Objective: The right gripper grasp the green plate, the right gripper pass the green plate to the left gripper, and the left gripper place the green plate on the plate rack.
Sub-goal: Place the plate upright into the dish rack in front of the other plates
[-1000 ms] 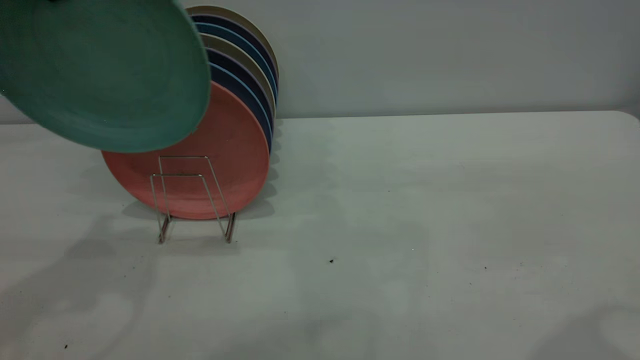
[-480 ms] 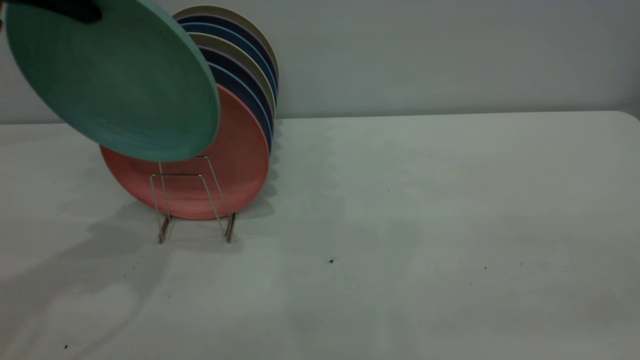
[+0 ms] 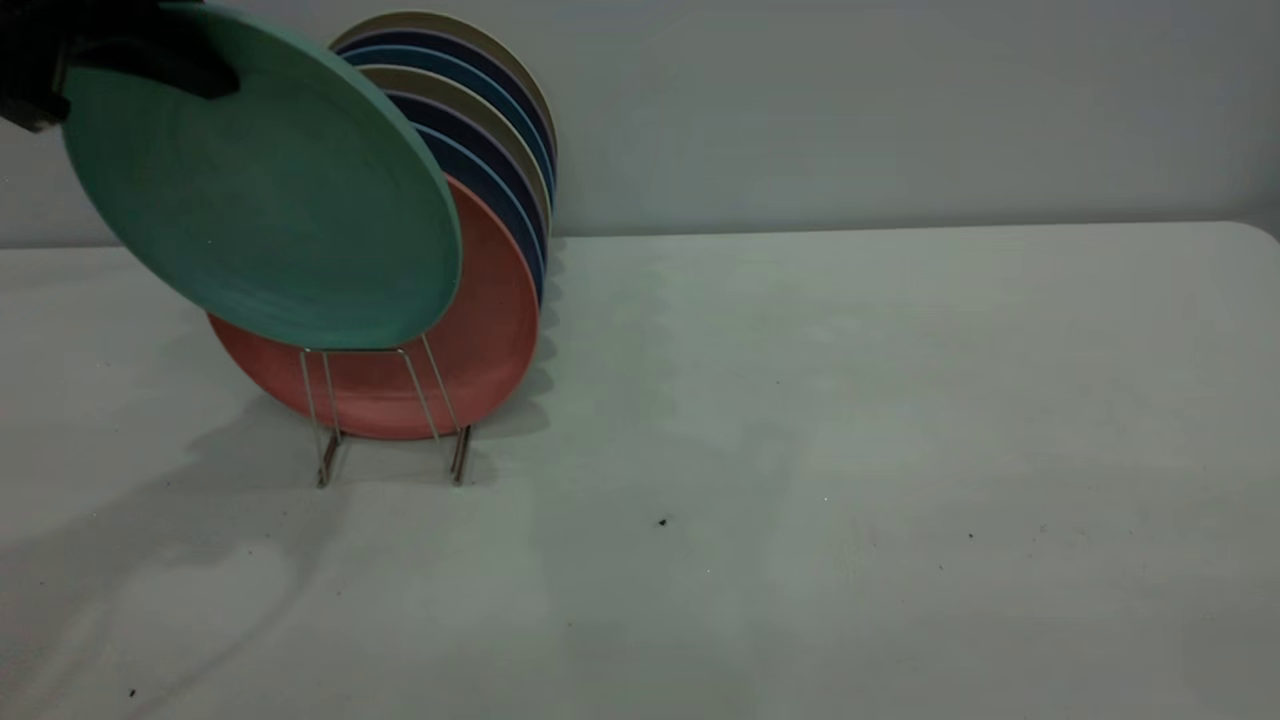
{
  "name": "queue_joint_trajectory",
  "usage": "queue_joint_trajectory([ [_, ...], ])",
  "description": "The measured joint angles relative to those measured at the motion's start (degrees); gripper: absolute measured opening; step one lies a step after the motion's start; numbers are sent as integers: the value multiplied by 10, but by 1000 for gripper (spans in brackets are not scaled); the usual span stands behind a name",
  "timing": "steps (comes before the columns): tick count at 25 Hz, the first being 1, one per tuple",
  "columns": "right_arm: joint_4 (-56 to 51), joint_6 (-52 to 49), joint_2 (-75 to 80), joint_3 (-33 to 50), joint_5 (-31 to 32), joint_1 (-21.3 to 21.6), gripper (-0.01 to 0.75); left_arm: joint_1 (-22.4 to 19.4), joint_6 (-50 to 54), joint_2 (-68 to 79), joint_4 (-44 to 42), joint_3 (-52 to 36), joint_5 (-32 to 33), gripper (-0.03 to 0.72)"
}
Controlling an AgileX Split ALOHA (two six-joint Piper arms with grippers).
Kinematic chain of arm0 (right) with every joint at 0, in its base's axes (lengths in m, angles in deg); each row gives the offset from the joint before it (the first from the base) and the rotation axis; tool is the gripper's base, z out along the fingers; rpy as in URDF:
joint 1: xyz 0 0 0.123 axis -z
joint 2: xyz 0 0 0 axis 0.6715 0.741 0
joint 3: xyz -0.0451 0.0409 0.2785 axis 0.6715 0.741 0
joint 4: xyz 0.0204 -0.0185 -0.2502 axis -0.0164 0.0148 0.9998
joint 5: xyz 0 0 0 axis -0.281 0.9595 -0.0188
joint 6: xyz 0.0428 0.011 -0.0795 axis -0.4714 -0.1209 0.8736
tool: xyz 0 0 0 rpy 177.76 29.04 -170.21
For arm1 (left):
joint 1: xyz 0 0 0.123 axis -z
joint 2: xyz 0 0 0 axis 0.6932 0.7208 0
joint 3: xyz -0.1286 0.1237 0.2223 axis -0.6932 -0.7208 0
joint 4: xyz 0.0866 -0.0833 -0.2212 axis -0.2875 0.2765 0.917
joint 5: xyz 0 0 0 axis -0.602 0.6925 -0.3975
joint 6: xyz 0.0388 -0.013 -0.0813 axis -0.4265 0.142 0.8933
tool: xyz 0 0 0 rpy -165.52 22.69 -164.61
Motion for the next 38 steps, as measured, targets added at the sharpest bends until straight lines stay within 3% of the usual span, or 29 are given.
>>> queue_joint_trajectory([
  [23, 6, -5, -4, 0, 1, 0, 371, 0, 2, 74, 33, 0, -15, 113],
  [26, 6, -5, -4, 0, 1, 0, 371, 0, 12, 74, 34, 0, -14, 157],
  [33, 8, -5, -4, 0, 1, 0, 371, 0, 39, 75, 34, 0, -12, 364],
  [38, 15, -5, -4, 0, 1, 0, 371, 0, 62, 75, 34, 0, -12, 455],
])
